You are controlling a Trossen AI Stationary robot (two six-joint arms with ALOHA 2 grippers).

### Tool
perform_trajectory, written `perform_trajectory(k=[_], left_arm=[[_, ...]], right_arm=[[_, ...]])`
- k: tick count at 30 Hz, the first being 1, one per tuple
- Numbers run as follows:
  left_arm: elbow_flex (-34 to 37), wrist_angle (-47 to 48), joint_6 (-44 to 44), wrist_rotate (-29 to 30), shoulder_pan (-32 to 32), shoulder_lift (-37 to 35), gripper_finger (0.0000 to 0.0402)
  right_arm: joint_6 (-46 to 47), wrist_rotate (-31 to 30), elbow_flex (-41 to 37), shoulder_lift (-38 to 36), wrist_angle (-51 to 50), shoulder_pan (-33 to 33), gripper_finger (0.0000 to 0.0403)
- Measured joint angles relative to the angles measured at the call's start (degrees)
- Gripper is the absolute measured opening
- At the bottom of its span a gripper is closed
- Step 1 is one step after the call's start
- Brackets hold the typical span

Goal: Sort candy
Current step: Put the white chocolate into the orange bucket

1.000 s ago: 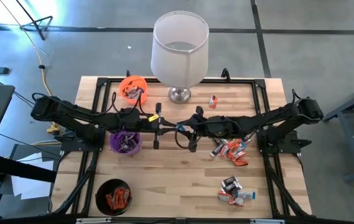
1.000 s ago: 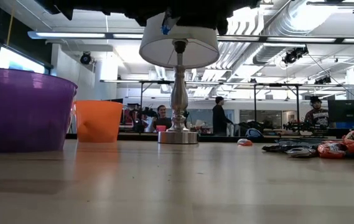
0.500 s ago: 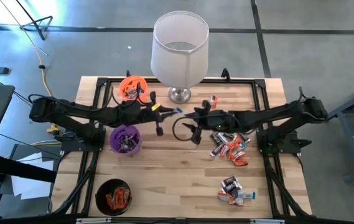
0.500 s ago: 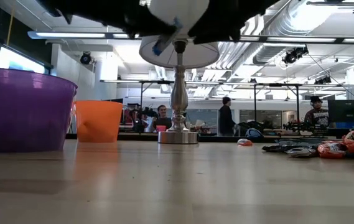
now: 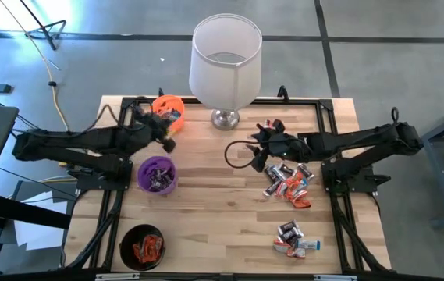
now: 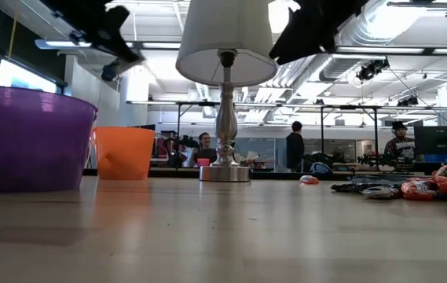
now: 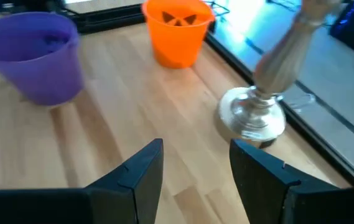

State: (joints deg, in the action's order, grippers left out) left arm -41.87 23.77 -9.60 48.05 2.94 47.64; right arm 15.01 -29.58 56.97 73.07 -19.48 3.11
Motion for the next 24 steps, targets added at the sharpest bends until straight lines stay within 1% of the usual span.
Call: perform_trajectory(k=[3, 5, 7, 9, 11, 13, 15, 17, 19, 24], left_arm=[[0.0, 0.3, 1.0, 5.3, 3.6, -1.2, 0.0], [0.0, -1.7, 4.1, 7.5, 6.9, -1.2, 0.0], [0.0, -4.4, 8.1, 8.3, 10.9, -0.9, 0.0], [0.0, -7.8, 11.1, 7.5, 15.3, 0.0, 0.0], [0.0, -11.2, 13.9, 3.6, 19.8, 1.1, 0.0], [0.0, -14.3, 15.2, -3.2, 24.4, 2.5, 0.0], [0.0, -16.6, 14.7, -10.9, 28.7, 4.1, 0.0], [0.0, -17.5, 13.9, -16.5, 32.3, 5.9, 0.0], [0.0, -16.7, 12.2, -19.4, 35.3, 7.6, 0.0], [0.0, -10.2, 5.7, -28.0, 40.1, 11.0, 0.0]], right_arm=[[0.0, 0.0, 0.0, 0.0, 0.0, -1.3, 0.0178], [0.0, -0.1, 0.0, 0.0, 0.0, -2.2, 0.0178], [0.0, -0.1, 0.0, 0.0, 0.0, -2.9, 0.0178], [0.0, 0.0, 0.0, 0.1, -0.1, -3.5, 0.0178], [0.0, 0.6, 0.0, 0.0, -0.1, -3.9, 0.0178], [0.0, 1.0, 0.0, 0.1, -0.5, -4.2, 0.0178], [0.0, 1.0, 0.0, 0.1, -1.0, -4.3, 0.0178], [0.0, 1.0, 0.0, 0.1, -1.4, -4.3, 0.0178], [0.0, 1.0, 0.0, 0.1, -1.6, -4.3, 0.0178], [0.0, 1.1, 0.0, 0.1, -3.1, -4.3, 0.0178]])
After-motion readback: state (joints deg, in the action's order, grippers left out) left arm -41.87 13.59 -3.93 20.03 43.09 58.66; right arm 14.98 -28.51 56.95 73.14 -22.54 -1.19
